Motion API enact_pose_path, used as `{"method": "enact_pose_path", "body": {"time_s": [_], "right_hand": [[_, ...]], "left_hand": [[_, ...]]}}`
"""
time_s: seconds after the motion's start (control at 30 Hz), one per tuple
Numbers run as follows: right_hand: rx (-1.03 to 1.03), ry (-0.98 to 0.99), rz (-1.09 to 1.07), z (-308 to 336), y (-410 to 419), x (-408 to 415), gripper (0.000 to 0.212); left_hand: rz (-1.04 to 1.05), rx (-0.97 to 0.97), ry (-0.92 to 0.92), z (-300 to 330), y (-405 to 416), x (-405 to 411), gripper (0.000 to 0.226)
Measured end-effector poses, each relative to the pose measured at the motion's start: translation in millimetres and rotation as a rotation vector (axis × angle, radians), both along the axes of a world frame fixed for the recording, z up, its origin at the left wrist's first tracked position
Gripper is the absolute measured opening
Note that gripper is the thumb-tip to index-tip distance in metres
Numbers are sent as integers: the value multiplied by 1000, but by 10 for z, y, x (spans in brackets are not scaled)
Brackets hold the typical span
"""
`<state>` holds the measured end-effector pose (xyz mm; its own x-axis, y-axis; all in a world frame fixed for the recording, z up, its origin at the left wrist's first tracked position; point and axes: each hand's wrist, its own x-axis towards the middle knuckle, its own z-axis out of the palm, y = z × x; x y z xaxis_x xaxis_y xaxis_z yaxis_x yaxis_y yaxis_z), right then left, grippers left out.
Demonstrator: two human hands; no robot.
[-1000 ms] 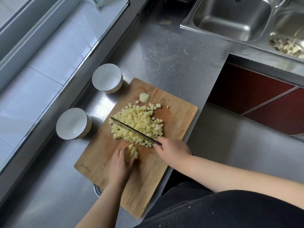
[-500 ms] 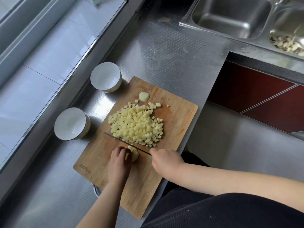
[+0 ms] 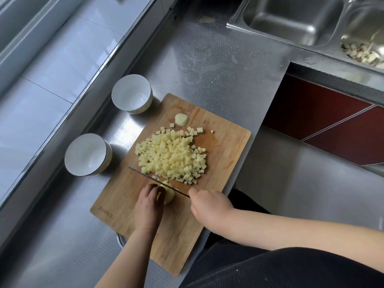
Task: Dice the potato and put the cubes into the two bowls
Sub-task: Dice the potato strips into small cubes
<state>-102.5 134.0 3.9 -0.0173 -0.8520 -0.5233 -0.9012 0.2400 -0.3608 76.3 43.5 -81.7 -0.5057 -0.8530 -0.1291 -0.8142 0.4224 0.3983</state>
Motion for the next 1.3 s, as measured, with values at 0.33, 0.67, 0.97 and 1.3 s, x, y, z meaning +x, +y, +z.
{"method": "enact_pose_path", "body": {"time_s": [0.33, 0.67, 0.97, 1.3], "right_hand": [[71, 56, 4, -104, -65, 92, 16], [116, -160, -243, -313, -44, -108, 15], [-8, -79, -70, 49, 8, -29, 17], [73, -12, -59, -74, -3, 118, 12]], "left_hand": [[-35, -39, 59, 10, 1, 3, 34], [-61, -48, 54, 33, -5, 19, 20], [-19, -60, 64, 15, 34, 75, 21], [-42, -112, 82, 11, 45, 38, 27]]}}
